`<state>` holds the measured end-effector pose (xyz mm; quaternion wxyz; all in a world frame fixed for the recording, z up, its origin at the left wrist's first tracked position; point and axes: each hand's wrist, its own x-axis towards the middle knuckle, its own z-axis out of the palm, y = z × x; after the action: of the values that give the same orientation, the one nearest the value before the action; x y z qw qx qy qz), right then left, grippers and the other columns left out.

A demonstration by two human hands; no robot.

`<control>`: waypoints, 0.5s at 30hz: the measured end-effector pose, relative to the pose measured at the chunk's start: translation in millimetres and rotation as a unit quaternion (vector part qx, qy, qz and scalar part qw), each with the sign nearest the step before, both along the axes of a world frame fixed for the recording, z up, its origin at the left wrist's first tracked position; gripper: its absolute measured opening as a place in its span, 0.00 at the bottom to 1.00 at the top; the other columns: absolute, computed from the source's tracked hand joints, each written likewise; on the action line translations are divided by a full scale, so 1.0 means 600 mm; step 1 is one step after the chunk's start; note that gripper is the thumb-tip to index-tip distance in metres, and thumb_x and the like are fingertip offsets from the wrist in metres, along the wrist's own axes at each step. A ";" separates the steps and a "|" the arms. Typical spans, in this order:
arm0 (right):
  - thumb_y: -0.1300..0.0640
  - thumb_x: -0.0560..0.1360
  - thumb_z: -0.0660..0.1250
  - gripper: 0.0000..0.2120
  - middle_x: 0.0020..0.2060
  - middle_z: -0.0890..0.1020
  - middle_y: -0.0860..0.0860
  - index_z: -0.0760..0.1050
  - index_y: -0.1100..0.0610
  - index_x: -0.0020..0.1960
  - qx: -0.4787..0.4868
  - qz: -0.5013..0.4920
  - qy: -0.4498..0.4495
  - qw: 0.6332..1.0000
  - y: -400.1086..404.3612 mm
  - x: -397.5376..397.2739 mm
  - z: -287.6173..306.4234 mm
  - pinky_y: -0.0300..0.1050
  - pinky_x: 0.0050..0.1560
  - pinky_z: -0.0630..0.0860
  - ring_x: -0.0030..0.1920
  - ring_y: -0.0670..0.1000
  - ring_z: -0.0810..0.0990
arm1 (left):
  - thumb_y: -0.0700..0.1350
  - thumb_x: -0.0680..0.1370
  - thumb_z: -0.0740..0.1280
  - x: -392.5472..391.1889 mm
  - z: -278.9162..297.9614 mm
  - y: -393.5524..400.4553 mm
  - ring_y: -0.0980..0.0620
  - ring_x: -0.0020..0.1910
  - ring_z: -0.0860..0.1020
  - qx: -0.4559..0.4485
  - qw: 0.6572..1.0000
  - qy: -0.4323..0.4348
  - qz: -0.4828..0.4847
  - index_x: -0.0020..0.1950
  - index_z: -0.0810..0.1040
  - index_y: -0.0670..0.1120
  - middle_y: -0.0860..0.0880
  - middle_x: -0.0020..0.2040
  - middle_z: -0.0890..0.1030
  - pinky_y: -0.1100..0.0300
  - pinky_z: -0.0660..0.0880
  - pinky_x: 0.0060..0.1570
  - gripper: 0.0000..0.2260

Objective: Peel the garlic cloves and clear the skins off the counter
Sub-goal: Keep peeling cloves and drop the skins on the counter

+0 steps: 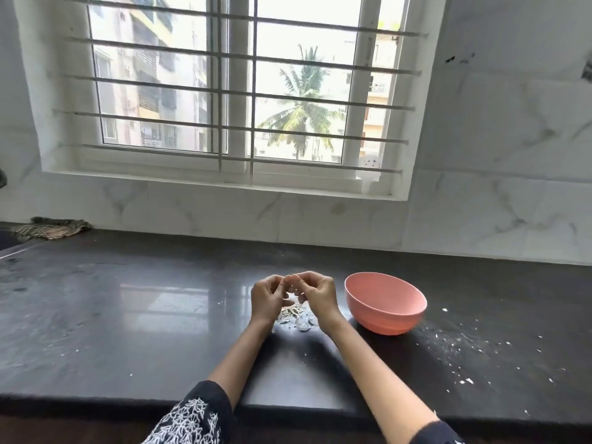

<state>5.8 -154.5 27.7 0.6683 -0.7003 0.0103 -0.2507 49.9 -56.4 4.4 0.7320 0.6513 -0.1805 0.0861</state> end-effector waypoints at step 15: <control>0.63 0.72 0.70 0.03 0.35 0.81 0.53 0.82 0.59 0.42 -0.230 -0.060 0.091 0.967 -0.035 -0.022 0.060 0.36 0.29 0.76 0.35 0.48 0.78 | 0.33 0.72 0.70 -0.044 0.051 0.042 0.59 0.29 0.74 -0.075 0.995 0.047 -0.043 0.39 0.80 0.41 0.49 0.31 0.80 0.63 0.77 0.29 0.04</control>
<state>-7.4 -175.3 64.0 0.4689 -0.8534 0.0552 -0.2208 23.8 -31.3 35.3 0.7895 0.5894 -0.1671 0.0372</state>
